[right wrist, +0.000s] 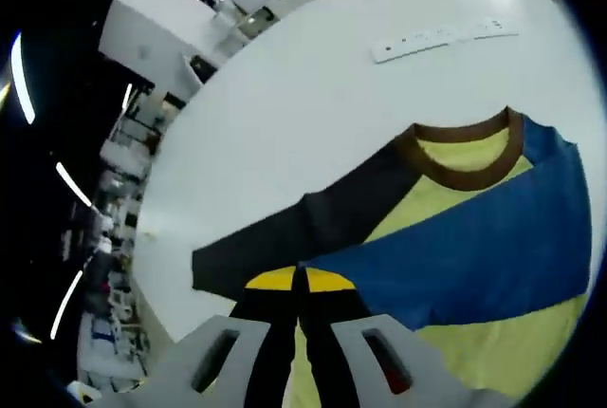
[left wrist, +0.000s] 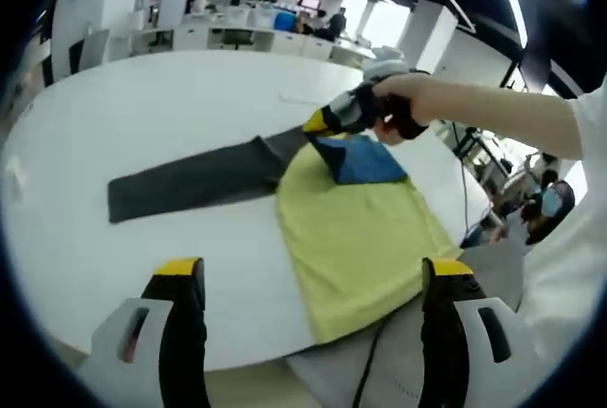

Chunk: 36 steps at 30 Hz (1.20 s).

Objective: Fold the garment on the visible template until the final outline fits inside the template.

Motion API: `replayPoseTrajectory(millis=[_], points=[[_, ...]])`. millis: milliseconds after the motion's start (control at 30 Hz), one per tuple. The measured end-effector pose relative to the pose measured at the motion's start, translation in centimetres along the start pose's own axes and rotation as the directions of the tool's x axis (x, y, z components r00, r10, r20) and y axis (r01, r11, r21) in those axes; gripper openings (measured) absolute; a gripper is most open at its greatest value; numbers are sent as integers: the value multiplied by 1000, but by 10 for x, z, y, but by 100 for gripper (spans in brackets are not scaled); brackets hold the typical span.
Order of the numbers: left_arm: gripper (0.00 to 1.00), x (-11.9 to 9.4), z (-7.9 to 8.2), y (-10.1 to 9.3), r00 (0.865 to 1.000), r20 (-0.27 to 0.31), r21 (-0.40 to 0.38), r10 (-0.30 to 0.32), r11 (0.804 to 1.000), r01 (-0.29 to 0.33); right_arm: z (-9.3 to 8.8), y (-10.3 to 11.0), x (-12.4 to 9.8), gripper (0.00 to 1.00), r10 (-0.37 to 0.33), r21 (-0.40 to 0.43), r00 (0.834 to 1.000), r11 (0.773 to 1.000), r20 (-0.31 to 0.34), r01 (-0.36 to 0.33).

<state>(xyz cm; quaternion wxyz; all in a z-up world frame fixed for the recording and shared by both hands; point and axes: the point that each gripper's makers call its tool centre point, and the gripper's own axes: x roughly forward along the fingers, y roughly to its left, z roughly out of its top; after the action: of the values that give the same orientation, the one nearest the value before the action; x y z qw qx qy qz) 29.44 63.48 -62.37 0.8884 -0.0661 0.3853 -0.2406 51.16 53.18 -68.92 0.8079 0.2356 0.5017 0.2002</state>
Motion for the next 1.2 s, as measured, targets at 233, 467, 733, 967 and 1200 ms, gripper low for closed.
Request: replayPoseTrajectory(millis=[233,467,733,967,1200], points=[[91,3,-1,4,1000,-10,-1,-6,1000,5,-5,-4,11,2,-16,25,1000,1000,-8,16],[91,8,0,8,1000,-22,4,-6,1000,7,-4,-8,22,2,-27,31,1000,999,-17,27],[92,12,3,8,1000,-29,14,-12,1000,13,-9,-14,34,2,-34,36,999,999,-36,36],[92,16,1,9,999,-39,9,-15,1000,16,-10,-15,40,2,-35,52,999,998,-39,37],[92,20,-1,11,999,-47,2,-19,1000,19,-11,-18,46,2,-36,57,998,998,-46,39]])
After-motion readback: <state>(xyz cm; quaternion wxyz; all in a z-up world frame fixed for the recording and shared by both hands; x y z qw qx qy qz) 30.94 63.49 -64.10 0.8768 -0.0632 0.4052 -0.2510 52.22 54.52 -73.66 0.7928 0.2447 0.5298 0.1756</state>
